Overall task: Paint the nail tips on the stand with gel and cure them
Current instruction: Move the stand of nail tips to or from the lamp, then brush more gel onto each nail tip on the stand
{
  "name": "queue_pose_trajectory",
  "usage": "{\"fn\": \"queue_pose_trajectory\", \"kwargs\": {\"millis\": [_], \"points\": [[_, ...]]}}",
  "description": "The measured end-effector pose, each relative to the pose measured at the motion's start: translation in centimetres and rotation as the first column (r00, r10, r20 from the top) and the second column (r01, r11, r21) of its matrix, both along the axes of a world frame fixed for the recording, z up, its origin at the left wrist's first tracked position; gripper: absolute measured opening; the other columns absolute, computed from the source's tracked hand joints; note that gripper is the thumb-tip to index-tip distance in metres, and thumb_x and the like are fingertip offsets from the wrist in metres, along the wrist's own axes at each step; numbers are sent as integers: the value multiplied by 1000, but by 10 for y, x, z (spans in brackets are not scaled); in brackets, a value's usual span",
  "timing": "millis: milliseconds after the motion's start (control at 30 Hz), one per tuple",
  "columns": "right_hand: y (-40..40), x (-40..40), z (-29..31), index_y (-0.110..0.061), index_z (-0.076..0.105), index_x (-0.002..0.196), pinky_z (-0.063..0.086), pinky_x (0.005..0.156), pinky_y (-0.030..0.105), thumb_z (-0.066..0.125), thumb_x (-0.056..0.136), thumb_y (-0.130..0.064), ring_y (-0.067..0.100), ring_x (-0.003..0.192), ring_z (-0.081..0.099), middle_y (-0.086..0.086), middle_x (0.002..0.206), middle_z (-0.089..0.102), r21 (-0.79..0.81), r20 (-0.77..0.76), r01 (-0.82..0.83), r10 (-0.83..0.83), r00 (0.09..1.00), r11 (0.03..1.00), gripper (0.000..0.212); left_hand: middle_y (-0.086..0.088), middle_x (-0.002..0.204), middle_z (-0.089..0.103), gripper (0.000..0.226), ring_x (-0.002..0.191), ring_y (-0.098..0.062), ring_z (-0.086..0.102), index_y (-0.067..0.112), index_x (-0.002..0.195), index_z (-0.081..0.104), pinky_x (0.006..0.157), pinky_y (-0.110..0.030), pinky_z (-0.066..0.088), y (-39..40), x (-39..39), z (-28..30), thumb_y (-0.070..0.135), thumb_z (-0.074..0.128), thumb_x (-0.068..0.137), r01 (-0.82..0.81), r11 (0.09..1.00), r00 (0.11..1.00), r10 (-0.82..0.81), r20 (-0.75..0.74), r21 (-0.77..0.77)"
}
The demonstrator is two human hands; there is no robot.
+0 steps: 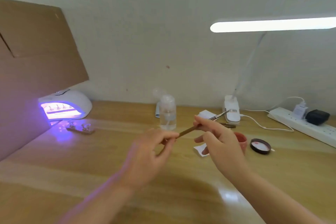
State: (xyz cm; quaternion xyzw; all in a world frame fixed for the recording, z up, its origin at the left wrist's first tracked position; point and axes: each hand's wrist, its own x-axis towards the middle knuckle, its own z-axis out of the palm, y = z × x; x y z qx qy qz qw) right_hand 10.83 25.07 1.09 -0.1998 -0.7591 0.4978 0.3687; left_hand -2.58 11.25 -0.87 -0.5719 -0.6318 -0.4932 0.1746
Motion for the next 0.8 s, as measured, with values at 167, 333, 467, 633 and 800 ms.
{"fn": "queue_pose_trajectory", "kwargs": {"millis": [167,333,467,633,800], "points": [[-35,-62,-33,-52,35,139,43,54,15,44,91,-17,6,67,54,-16,75,56,96,245,-59,34,969,994,61,8,87,68,17,82,-18,62,30,95,61,76,-22,48,-51,-122,-15,13,61,92,-471,871,797,489,356,-140],[-55,-91,-53,-43,17,150,38,64,10,46,93,-15,1,83,49,-18,96,47,175,344,-144,77,936,974,69,-17,123,58,41,116,-37,51,6,125,55,91,-45,45,-99,-234,-32,-2,58,85,-767,545,472,837,278,-338],[-55,-90,-57,-45,18,148,35,72,8,47,92,-15,-4,97,42,-27,95,45,239,358,-160,67,931,958,70,-21,137,48,52,126,-41,43,1,140,39,100,-45,42,-115,-300,-40,0,53,90,-632,509,432,858,279,-585],[-53,-93,-57,-42,22,148,35,76,5,48,91,-11,-2,100,43,-13,96,48,254,351,-142,46,935,957,70,-3,148,44,64,121,-30,52,18,152,30,81,-34,47,-111,-325,-47,-2,43,92,-458,617,549,763,342,-640],[-52,-93,-59,-39,29,147,34,76,3,50,90,-8,1,95,44,-15,90,48,262,320,-119,30,947,958,68,-6,138,52,70,113,-25,56,24,151,33,93,-37,48,-108,-321,-49,7,56,87,-452,639,597,735,321,-623]]}}
